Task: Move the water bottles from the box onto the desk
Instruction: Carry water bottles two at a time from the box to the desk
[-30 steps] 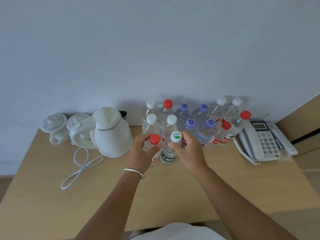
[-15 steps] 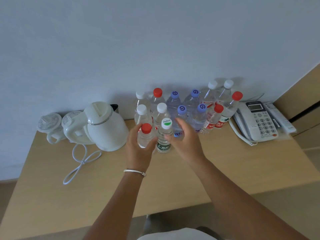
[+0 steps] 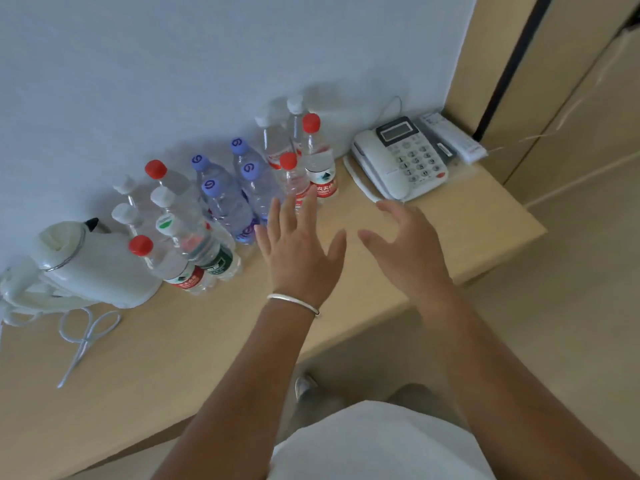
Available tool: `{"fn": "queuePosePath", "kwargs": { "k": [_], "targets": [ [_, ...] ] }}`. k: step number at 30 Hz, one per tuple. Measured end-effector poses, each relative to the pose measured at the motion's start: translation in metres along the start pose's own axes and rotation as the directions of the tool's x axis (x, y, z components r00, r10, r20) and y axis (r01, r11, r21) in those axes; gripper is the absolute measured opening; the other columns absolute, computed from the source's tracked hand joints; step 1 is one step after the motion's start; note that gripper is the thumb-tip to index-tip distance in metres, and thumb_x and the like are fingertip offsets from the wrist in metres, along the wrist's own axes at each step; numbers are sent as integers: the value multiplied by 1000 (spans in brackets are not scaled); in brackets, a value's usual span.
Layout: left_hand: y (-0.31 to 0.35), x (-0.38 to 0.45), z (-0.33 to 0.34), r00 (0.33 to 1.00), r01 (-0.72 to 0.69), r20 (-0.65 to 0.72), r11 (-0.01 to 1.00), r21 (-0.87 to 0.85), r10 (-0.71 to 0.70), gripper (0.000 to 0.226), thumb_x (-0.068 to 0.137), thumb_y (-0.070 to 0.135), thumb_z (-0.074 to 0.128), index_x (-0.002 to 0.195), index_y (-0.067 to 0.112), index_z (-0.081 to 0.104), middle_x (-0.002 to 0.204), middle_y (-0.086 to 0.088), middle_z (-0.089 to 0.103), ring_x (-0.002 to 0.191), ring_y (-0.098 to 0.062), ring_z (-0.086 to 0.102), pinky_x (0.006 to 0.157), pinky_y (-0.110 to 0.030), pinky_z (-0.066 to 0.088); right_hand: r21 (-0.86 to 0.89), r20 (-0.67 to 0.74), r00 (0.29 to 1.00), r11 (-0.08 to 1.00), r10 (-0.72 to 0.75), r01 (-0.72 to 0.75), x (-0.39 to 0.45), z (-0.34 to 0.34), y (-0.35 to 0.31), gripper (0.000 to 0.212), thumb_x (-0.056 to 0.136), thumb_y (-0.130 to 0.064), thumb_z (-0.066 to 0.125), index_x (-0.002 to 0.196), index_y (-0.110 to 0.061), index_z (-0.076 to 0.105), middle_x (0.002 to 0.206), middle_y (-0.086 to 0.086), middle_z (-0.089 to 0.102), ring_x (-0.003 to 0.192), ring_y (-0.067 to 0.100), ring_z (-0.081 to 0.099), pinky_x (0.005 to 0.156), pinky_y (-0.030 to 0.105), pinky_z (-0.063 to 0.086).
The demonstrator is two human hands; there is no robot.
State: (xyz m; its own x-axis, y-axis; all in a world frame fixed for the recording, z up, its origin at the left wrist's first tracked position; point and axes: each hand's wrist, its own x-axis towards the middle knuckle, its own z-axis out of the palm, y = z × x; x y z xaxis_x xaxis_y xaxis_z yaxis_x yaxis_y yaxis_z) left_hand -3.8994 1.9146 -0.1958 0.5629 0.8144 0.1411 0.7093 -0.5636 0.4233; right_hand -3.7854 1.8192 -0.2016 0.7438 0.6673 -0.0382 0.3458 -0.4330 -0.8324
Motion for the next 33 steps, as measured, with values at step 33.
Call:
{"fn": "queuePosePath", "kwargs": {
  "k": [33],
  "targets": [
    [504,-157,260,288,-735,674,609,-300,680,74,92,56,49,155,36,14,165,-5,7,152,-24,-6,118,-60,2,190,-733,411,744,542,-641,-162,-389,319,37,86,-30,73,121,-20,66,132,-2,57,126,17,50,107,33,40]
  ]
}}
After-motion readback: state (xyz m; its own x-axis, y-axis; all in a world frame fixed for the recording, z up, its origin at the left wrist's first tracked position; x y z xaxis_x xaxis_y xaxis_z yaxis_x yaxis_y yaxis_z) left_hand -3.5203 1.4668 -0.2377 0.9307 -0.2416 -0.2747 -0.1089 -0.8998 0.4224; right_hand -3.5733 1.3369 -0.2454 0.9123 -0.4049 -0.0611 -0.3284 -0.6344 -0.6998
